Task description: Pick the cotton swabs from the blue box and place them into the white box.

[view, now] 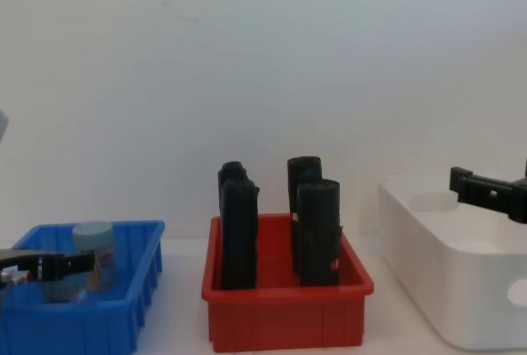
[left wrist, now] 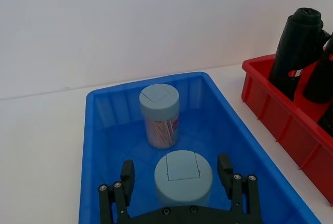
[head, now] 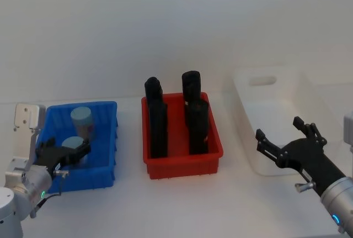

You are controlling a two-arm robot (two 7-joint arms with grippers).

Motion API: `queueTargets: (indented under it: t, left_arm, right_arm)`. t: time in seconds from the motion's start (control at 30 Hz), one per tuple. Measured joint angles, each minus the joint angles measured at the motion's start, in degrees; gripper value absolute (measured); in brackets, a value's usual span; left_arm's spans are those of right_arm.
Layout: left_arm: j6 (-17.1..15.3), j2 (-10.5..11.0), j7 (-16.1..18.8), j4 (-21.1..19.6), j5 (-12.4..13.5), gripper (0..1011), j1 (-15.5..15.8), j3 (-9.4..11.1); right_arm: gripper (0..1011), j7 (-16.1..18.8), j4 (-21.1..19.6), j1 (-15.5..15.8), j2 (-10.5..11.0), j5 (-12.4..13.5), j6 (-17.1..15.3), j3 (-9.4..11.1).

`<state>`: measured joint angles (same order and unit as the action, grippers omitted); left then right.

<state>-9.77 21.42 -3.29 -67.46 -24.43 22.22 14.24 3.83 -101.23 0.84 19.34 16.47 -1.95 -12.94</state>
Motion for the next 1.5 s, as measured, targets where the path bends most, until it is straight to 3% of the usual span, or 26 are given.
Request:
queueTargets:
  t: [0.33, 0.5, 0.6, 0.67, 0.77, 0.93, 1.27, 1.5]
  left_arm:
    - [0.7, -0.6, -1.7, 2.8, -0.8, 997, 1.2, -0.2]
    - [0.9, -0.7, -2.0, 3.8, -1.1, 863, 1.6, -0.4]
    - [1.0, -0.8, -2.1, 4.2, -1.2, 835, 1.8, -0.5]
    - [1.0, -0.9, -2.1, 4.4, -1.2, 735, 1.9, -0.6]
    - [1.1, -0.9, -2.3, 4.6, -1.3, 670, 2.0, -0.6]
    - [1.1, -0.9, -2.7, 4.6, -1.2, 670, 2.1, -0.7]
    - [0.9, -0.5, -4.7, 0.8, 0.2, 670, 1.8, -0.8]
    - [-0.3, 0.4, -7.1, -5.4, 1.0, 670, 1.0, -1.1]
  right_arm:
    - [1001, 0.0, 0.0, 0.0, 0.0, 0.0, 0.0, 0.0]
    - [1001, 0.0, 0.0, 0.0, 0.0, 0.0, 0.0, 0.0]
    - [1001, 0.0, 0.0, 0.0, 0.0, 0.0, 0.0, 0.0]
    - [1001, 0.0, 0.0, 0.0, 0.0, 0.0, 0.0, 0.0]
    - [1001, 0.0, 0.0, 0.0, 0.0, 0.0, 0.0, 0.0]
    - [1001, 0.0, 0.0, 0.0, 0.0, 0.0, 0.0, 0.0]
    - [1001, 0.0, 0.0, 0.0, 0.0, 0.0, 0.0, 0.0]
    - [1001, 0.0, 0.0, 0.0, 0.0, 0.0, 0.0, 0.0]
